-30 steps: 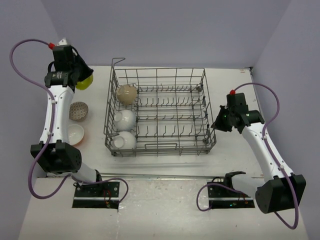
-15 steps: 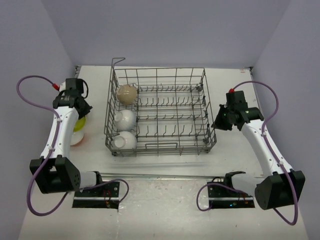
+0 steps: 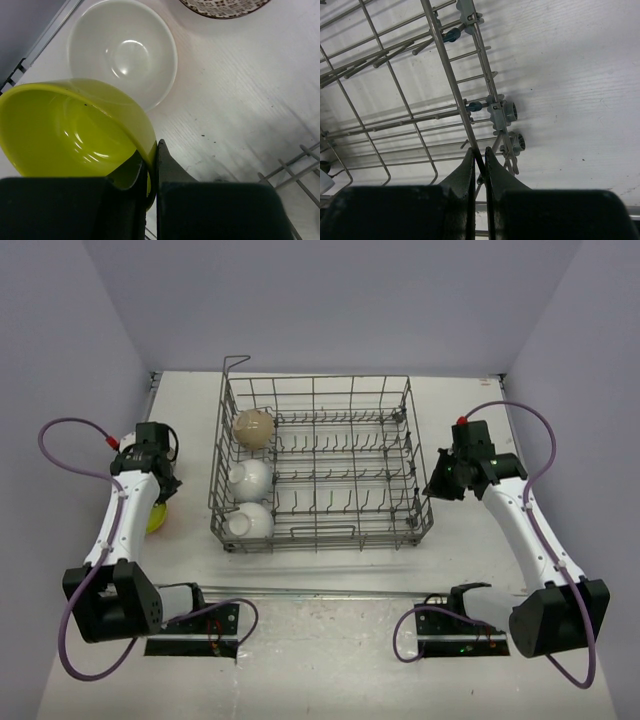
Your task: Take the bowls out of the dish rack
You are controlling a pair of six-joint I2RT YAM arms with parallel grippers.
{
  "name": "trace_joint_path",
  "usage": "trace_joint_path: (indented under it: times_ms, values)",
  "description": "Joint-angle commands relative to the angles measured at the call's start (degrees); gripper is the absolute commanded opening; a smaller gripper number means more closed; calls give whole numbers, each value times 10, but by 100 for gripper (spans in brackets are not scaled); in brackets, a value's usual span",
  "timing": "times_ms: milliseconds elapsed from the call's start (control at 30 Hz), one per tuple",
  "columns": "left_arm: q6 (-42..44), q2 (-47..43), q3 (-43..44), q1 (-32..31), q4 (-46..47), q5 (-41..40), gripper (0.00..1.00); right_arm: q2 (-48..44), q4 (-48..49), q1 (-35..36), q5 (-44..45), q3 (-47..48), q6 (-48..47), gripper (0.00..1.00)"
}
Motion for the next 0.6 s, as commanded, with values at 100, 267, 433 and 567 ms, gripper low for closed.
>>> trace_joint_path:
  times_ms: [100,267,433,567]
  values:
    - [25,32,-8,41,38,-16,0,5,-24,-22,58,29,5,0]
    - [39,73,-8,58,61,-3,0,1,-22,-21,55,27,2,0]
    - [42,107,-6,65,83,1,0,-1,-16,-21,45,19,1,0]
    - [46,123,-6,68,92,1,0,-9,-12,-21,32,16,-5,0]
